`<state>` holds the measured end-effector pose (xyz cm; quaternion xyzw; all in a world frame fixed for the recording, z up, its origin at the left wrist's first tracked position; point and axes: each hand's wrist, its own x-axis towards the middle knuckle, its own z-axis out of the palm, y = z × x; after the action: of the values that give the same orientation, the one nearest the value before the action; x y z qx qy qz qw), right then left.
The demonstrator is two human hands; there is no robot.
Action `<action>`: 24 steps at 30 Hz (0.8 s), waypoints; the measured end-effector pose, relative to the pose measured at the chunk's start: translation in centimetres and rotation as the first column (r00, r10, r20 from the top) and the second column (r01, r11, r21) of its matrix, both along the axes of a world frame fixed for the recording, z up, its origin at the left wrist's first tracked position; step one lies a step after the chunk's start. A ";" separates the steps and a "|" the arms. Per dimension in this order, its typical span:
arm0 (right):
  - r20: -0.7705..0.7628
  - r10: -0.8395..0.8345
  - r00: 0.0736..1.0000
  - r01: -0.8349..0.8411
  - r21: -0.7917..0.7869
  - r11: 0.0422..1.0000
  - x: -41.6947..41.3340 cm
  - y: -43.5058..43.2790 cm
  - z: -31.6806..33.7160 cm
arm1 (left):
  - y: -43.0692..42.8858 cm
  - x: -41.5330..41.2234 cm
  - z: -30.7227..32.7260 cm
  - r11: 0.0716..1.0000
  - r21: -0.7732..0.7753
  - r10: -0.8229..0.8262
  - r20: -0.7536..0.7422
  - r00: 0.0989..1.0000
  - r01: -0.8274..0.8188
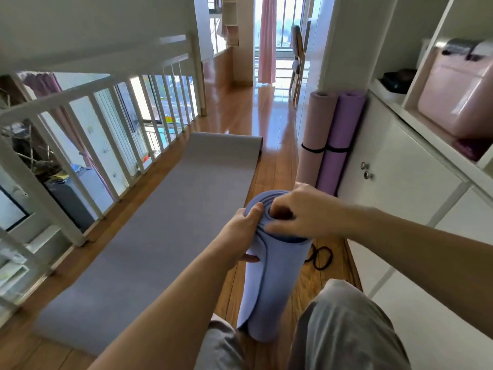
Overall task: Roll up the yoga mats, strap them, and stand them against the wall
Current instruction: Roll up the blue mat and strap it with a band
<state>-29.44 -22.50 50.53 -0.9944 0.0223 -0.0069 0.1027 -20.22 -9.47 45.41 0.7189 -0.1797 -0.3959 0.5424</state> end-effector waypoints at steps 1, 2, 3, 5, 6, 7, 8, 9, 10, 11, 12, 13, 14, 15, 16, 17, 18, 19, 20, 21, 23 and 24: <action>-0.098 0.007 0.995 -0.021 -0.139 0.990 -0.3 0.3 -0.2 | -0.2 0.0 0.2 1.000 -0.001 0.012 -0.014 1.000 -0.012; -0.159 -0.013 0.987 -0.022 -0.220 0.975 -0.6 0.5 -0.5 | -0.4 0.1 0.3 1.000 -0.003 0.021 -0.033 0.999 -0.021; -0.175 -0.032 0.984 -0.012 -0.248 0.969 -0.7 0.4 -1.0 | -0.5 0.3 0.4 1.000 -0.003 0.022 -0.047 0.999 -0.022; -0.130 -0.029 0.991 -0.004 -0.247 0.969 -1.0 0.4 -2.0 | -0.9 0.5 0.6 1.000 -0.001 0.023 -0.057 0.998 -0.023; -0.077 -0.019 0.997 0.000 -0.237 0.971 -1.0 0.2 -2.5 | -1.0 0.5 0.6 1.000 -0.005 0.030 -0.039 0.999 -0.030; -0.022 -0.016 1.000 0.010 -0.225 0.974 -1.0 0.0 -2.8 | -1.1 0.4 0.3 0.999 -0.021 0.038 -0.009 0.999 -0.038; 0.018 -0.026 0.999 0.030 -0.204 0.979 -0.9 -0.4 -3.0 | -1.1 0.3 -0.1 0.997 -0.062 0.040 0.023 0.999 -0.039; 0.045 -0.040 0.998 0.047 -0.176 0.983 -1.0 -0.9 -3.1 | -1.1 -0.1 -0.7 0.993 -0.119 0.025 0.059 0.998 -0.018; 0.066 -0.050 0.997 0.059 -0.150 0.987 -1.0 -1.3 -3.1 | -0.8 -0.4 -1.6 0.985 -0.169 -0.004 0.131 0.991 0.027; 0.081 -0.053 0.995 0.063 -0.133 0.989 -1.1 -1.5 -3.1 | -0.5 -0.6 -2.6 0.977 -0.195 -0.035 0.246 0.969 0.085; 0.095 -0.051 0.994 0.062 -0.127 0.990 -1.2 -1.6 -3.1 | -0.2 -0.8 -3.6 0.973 -0.184 -0.059 0.379 0.924 0.137; 0.105 -0.046 0.993 0.059 -0.125 0.990 -1.2 -1.6 -3.1 | 0.2 -0.9 -4.6 0.973 -0.163 -0.063 0.488 0.870 0.162; 0.111 -0.040 0.993 0.054 -0.126 0.991 -1.2 -1.7 -3.4 | 0.4 -0.9 -5.4 0.974 -0.156 -0.052 0.553 0.832 0.164; 0.112 -0.036 0.993 0.051 -0.127 0.991 -1.2 -1.7 -3.5 | 0.6 -0.8 -5.8 0.972 -0.165 -0.041 0.579 0.814 0.166; 0.102 -0.041 0.994 0.054 -0.125 0.991 -1.1 -1.8 -3.6 | 0.7 -0.8 -6.0 0.969 -0.175 -0.035 0.597 0.801 0.172; 0.081 -0.051 0.995 0.061 -0.128 0.990 -1.1 -2.0 -3.5 | 0.7 -0.7 -6.0 0.968 -0.172 -0.037 0.619 0.784 0.181; 0.045 -0.069 0.997 0.074 -0.137 0.988 -1.0 -2.1 -3.3 | 0.8 -0.6 -5.9 0.969 -0.155 -0.049 0.647 0.761 0.194; -0.001 -0.094 0.996 0.093 -0.158 0.983 -0.9 -2.2 -3.0 | 0.9 -0.4 -5.7 0.969 -0.143 -0.052 0.673 0.738 0.199; -0.044 -0.123 0.991 0.113 -0.191 0.975 -0.8 -2.3 -2.7 | 0.9 -0.1 -5.4 0.972 -0.145 -0.029 0.707 0.707 0.184; -0.070 -0.147 0.987 0.128 -0.225 0.966 -0.7 -2.3 -2.5 | 1.0 0.3 -5.1 0.977 -0.155 0.013 0.733 0.680 0.148; -0.075 -0.166 0.983 0.140 -0.268 0.953 -0.8 -2.3 -2.5 | 1.3 1.6 -4.2 0.988 -0.148 0.088 0.757 0.647 0.038; -0.076 -0.165 0.983 0.138 -0.276 0.951 -0.9 -2.3 -2.5 | 1.5 2.3 -3.8 0.991 -0.132 0.106 0.767 0.633 -0.006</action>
<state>-30.33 -24.76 48.03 -0.9936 0.1025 0.0312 -0.0355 -17.87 -7.94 41.58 0.7911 -0.3948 -0.0225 0.4666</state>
